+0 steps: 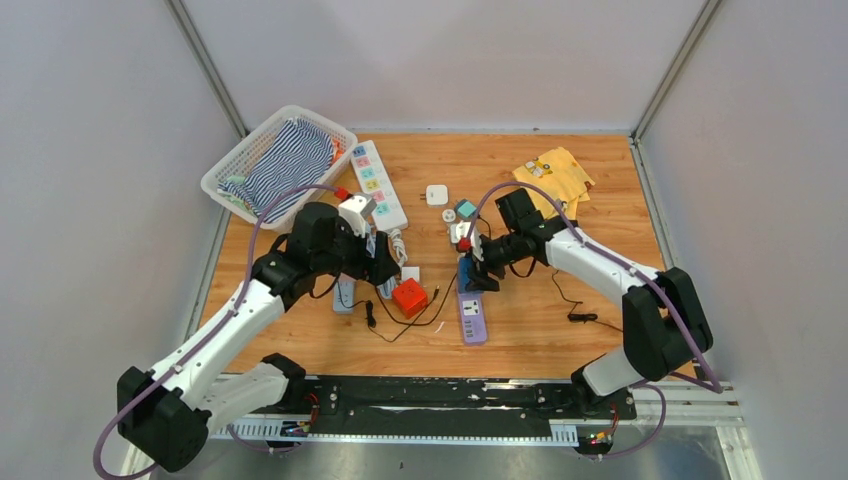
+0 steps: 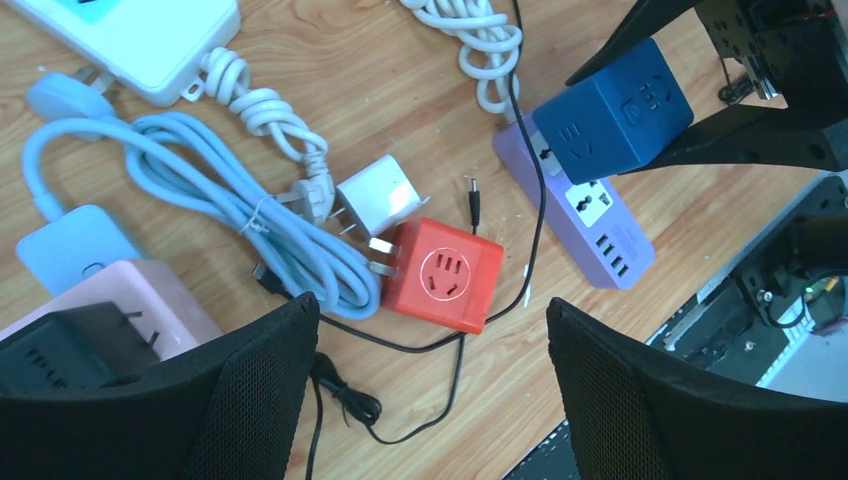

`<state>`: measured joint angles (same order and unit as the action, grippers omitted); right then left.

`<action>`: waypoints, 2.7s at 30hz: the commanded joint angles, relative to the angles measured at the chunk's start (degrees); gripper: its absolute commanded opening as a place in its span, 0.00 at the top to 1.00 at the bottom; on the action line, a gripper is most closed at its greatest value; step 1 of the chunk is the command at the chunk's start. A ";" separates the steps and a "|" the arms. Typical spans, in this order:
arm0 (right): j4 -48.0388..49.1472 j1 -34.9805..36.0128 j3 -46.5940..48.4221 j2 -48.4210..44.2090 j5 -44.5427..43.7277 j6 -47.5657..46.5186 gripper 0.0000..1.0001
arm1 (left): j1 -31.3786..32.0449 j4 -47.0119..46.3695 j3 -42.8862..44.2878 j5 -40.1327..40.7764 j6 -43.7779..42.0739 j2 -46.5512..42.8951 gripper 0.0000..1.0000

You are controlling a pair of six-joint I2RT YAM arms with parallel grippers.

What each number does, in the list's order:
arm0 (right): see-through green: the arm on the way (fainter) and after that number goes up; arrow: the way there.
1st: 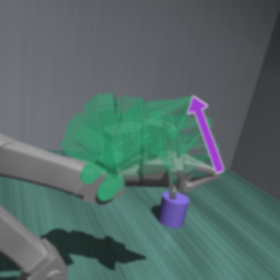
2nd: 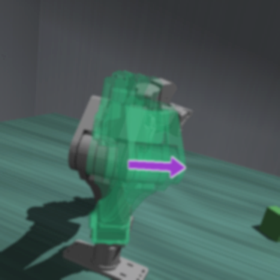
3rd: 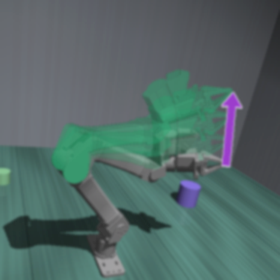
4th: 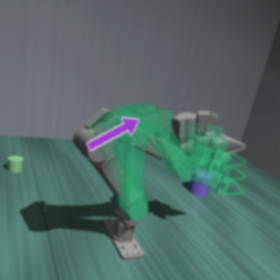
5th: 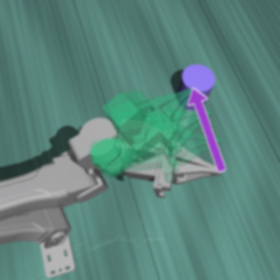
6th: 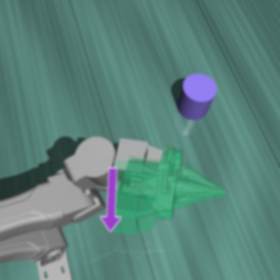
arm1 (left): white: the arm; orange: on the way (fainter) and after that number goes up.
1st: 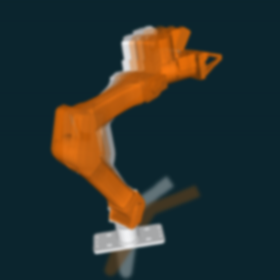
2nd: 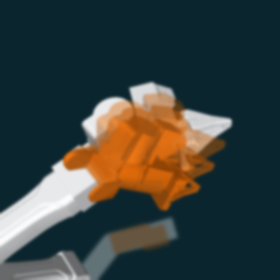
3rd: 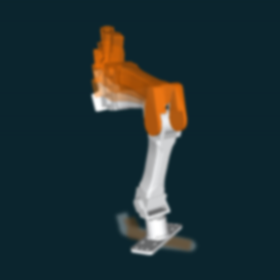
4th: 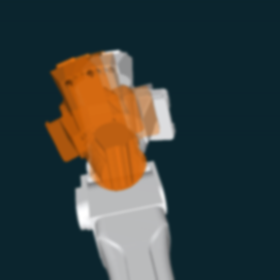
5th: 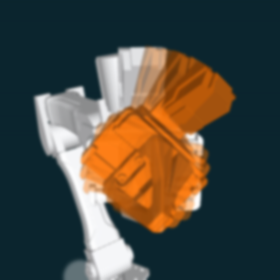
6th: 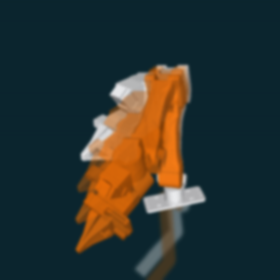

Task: Insert the plug
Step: Insert the plug into the socket.

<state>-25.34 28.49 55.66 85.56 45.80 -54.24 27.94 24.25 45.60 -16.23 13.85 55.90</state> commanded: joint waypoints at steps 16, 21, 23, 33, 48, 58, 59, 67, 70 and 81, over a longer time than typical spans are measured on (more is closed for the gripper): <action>-3.83 0.23 1.69 0.33 -4.33 1.01 0.81 | -0.17 -0.26 1.77 -0.48 -1.41 1.04 0.13; -5.36 1.12 2.95 -3.21 -7.16 1.11 0.92 | -0.17 2.07 2.35 1.40 -3.74 0.56 0.13; -5.86 1.14 3.20 -4.10 -7.04 0.86 0.99 | -0.19 3.25 2.75 2.43 -4.96 0.18 0.12; -11.36 1.49 6.37 -0.05 -7.24 -1.24 1.00 | -0.21 4.31 1.74 5.68 -7.34 -2.39 0.10; -14.20 4.04 7.67 3.73 -7.59 -3.01 1.00 | -0.25 4.05 0.63 6.53 -7.87 -3.87 0.08; -17.51 4.74 8.84 8.21 -9.72 -5.50 1.00 | -0.18 4.16 0.54 6.94 -8.02 -4.24 0.07; -18.03 4.81 8.85 8.75 -10.36 -5.61 1.00 | -0.22 4.09 0.54 6.95 -8.11 -4.22 0.07; -18.92 4.81 8.16 9.59 -14.48 -5.56 0.94 | -0.21 4.14 0.63 7.01 -8.31 -4.17 0.07; -17.87 4.74 7.98 7.43 -14.35 -5.05 0.73 | -0.24 4.09 0.54 7.33 -8.39 -4.32 0.07; -15.22 4.27 9.79 -0.87 -10.95 1.08 0.19 | -0.24 4.18 0.45 7.57 -8.49 -4.44 0.06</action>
<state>-39.31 32.91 64.95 87.33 33.95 -56.03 27.92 27.62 46.54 -9.17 6.15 52.36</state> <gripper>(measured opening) 0.761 0.938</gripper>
